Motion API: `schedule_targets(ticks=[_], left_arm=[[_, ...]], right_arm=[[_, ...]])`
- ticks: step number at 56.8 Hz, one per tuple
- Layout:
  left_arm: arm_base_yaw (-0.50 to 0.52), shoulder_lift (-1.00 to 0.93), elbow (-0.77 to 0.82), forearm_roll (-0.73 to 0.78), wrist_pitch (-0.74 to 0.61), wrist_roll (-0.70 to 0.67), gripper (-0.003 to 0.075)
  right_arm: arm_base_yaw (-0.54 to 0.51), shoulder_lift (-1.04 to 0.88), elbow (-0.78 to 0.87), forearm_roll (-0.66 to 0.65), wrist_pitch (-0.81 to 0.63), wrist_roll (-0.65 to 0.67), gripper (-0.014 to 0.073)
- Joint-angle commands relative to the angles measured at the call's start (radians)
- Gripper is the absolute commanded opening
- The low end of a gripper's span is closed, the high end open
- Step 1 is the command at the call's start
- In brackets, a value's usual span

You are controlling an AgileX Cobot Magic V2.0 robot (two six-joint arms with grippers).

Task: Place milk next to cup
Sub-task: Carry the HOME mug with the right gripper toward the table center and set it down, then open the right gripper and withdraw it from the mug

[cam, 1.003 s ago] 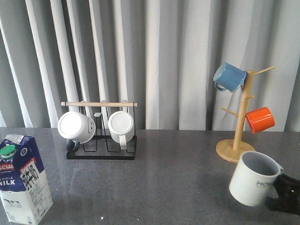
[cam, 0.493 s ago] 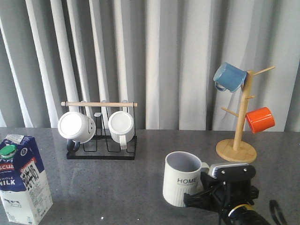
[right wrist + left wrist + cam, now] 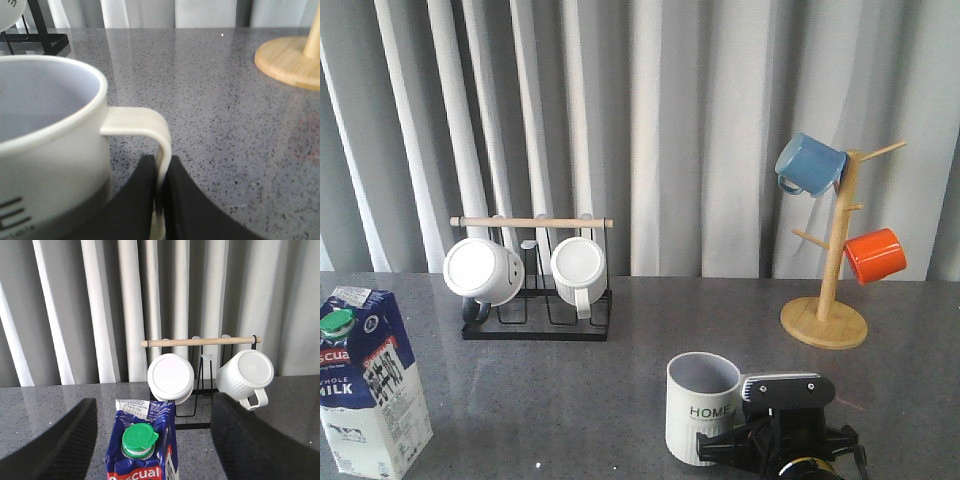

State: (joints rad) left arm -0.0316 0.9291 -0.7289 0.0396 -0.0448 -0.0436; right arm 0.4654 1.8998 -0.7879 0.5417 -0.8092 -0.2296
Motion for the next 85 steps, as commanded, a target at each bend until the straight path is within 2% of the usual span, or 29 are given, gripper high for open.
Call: schedule_targets(ticks=[1,11,33,43,51,57,72,76,85], left_arm=[[-0.002,-0.008,-0.035,-0.011,-0.069,-0.004,0.0459],[-0.002,-0.008,-0.035,-0.011,-0.069,-0.004,0.0459],[-0.002,-0.008,-0.035,-0.011,-0.069,-0.004,0.0459],[-0.002,-0.008,-0.035,-0.011,-0.069,-0.004,0.0459],[-0.002,-0.008,-0.035,-0.011,-0.069,-0.004,0.0459],[-0.002,-0.008,-0.035,-0.011,-0.069,-0.004,0.0459],[-0.002,-0.008,-0.035,-0.011,-0.069,-0.004,0.0459],[-0.002,-0.008,-0.035,-0.011,-0.069,-0.004,0.0459],[-0.002,-0.008,-0.035,-0.011,-0.069,-0.004,0.0459]], right_arm=[[0.009,-0.035,-0.023,0.003,-0.072,-0.088,0.0003],[0.009,-0.035,-0.023,0.005,-0.079,-0.133,0.0052],[0.009,-0.095,0.003,-0.003,-0.021,-0.127,0.027],[0.009,-0.16,0.097,-0.008,-0.055,-0.104,0.0279],[0.007,-0.273,0.182,-0.06,-0.057,-0.108,0.0279],[-0.02,-0.385,0.21,-0.144,-0.015,-0.125,0.0279],[-0.193,-0.706,0.203,-0.402,0.284,-0.106,0.0279],[-0.252,-0.785,0.192,-0.464,0.365,-0.039,0.0279],[-0.378,-0.958,0.166,-0.712,0.531,0.257,0.0279]])
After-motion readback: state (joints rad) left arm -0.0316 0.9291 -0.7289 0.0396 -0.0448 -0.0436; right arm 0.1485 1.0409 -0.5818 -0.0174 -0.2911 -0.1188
